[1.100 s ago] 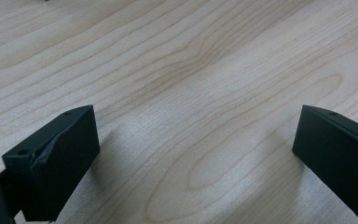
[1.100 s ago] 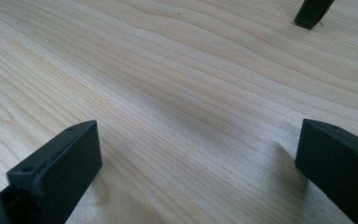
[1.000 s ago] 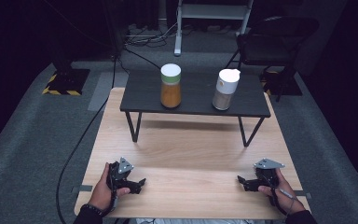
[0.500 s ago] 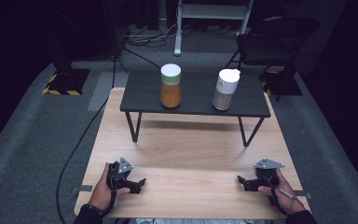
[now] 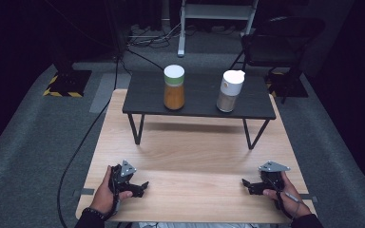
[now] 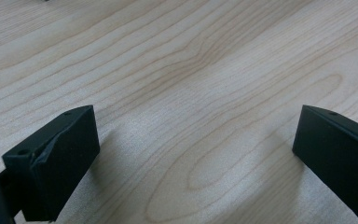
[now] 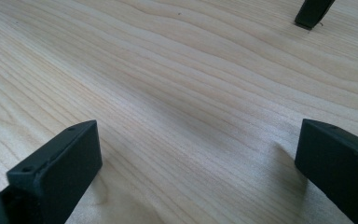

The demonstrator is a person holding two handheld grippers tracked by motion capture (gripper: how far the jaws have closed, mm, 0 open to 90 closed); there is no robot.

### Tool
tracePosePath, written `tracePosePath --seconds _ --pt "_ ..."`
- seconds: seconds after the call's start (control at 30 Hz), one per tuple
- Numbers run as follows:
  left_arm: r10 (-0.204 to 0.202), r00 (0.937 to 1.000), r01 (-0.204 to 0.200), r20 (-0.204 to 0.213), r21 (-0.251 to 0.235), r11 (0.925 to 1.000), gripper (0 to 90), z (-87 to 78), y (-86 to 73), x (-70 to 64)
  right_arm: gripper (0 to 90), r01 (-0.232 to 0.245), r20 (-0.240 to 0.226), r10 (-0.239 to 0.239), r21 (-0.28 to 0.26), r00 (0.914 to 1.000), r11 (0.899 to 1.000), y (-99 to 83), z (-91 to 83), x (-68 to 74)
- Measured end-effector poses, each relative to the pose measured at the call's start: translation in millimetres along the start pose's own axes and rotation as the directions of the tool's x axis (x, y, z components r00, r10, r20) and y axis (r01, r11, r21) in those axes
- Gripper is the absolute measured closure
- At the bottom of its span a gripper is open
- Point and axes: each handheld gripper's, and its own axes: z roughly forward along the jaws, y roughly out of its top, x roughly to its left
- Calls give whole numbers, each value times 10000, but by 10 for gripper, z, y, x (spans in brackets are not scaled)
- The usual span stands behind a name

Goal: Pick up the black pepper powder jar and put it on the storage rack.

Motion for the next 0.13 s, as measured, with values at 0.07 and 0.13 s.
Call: tracePosePath --seconds 0.07,0.13 --pt "-18 10000 18 7 -3 10000 5 0 0 0 4 5 -2 -5 1 10000 10000 2 2 0" --pt "-13 10000 13 9 1 10000 4 1 1 0 4 9 0 -9 -1 10000 10000 2 2 0"
